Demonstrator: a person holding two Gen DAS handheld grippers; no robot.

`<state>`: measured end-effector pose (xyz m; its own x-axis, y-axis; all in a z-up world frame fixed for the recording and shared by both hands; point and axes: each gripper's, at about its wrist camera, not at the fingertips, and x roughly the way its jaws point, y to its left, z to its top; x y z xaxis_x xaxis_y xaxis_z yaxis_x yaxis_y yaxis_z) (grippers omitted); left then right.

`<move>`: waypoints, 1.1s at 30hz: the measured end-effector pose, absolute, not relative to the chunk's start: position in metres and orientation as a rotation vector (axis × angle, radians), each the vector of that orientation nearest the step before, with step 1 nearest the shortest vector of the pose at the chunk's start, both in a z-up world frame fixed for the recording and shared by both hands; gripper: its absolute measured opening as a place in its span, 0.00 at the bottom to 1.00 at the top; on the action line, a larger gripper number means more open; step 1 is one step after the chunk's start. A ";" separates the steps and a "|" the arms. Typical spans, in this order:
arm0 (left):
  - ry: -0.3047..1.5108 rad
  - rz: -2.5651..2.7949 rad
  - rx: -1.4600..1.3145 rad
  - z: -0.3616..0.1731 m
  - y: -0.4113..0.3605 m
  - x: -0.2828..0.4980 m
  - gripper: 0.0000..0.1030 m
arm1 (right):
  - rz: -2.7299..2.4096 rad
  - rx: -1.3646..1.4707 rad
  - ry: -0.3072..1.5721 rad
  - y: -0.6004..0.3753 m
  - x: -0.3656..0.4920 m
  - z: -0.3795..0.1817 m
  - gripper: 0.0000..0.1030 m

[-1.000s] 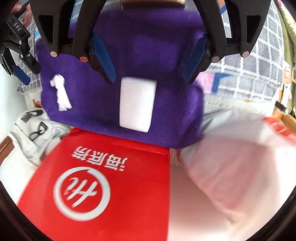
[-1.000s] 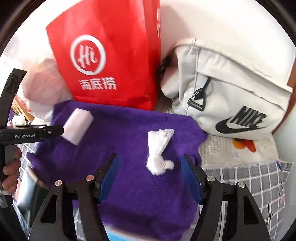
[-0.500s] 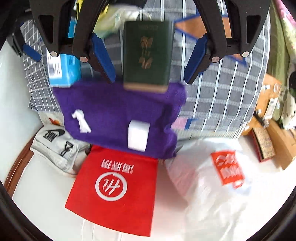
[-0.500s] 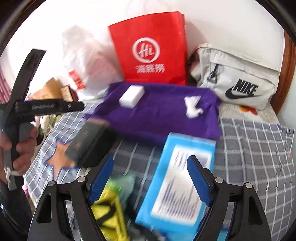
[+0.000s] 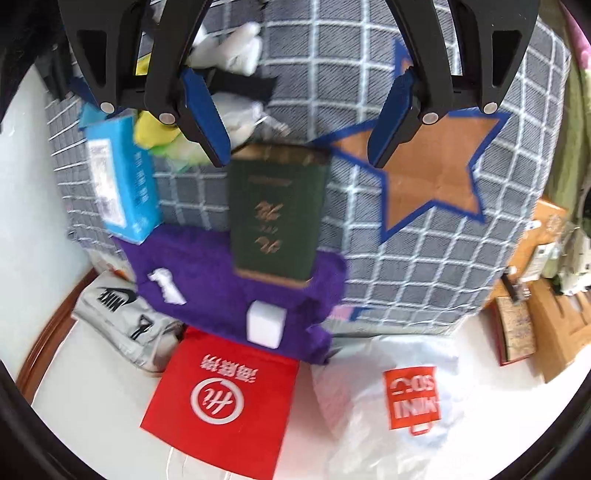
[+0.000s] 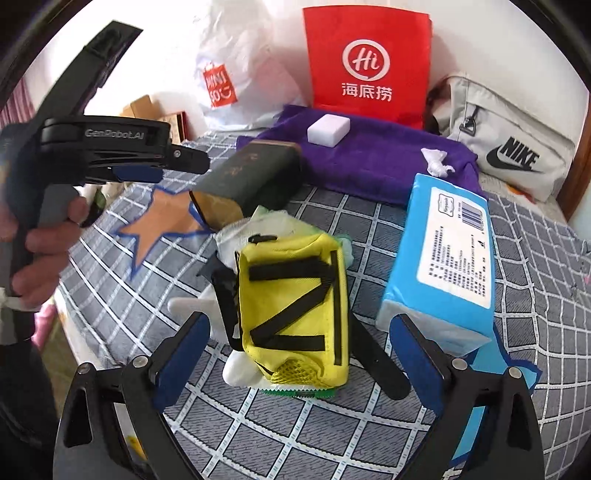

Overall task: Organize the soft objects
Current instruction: 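Grasp the yellow strapped pouch with the right tool, then grasp the white mesh bag's drawstring with the left tool while the right tool holds the pouch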

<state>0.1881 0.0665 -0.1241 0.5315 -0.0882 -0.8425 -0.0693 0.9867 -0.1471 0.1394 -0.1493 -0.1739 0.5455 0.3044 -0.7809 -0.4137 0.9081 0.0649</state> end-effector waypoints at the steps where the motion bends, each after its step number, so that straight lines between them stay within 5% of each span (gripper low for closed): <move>1: 1.007 -0.004 -0.162 -0.126 0.069 0.183 0.73 | 0.423 -0.141 0.895 -0.148 0.139 -0.176 0.94; 11: 1.052 0.025 -0.205 -0.152 0.097 0.160 0.73 | 0.354 -0.137 0.937 -0.132 0.163 -0.202 0.94; 14: 1.062 0.028 -0.205 -0.156 0.098 0.161 0.73 | 0.369 -0.077 0.941 -0.136 0.165 -0.204 0.75; 19: 1.076 0.021 -0.201 -0.159 0.092 0.161 0.73 | 0.389 -0.024 0.932 -0.147 0.161 -0.198 0.65; 33: 1.089 -0.093 -0.167 -0.162 0.041 0.159 0.73 | 0.379 0.048 0.861 -0.204 0.120 -0.174 0.65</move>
<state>0.1592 0.0414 -0.1620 0.4608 -0.1571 -0.8735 -0.0066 0.9836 -0.1804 0.1203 -0.2040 -0.1737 0.5892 0.3442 -0.7310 -0.3060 0.9324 0.1924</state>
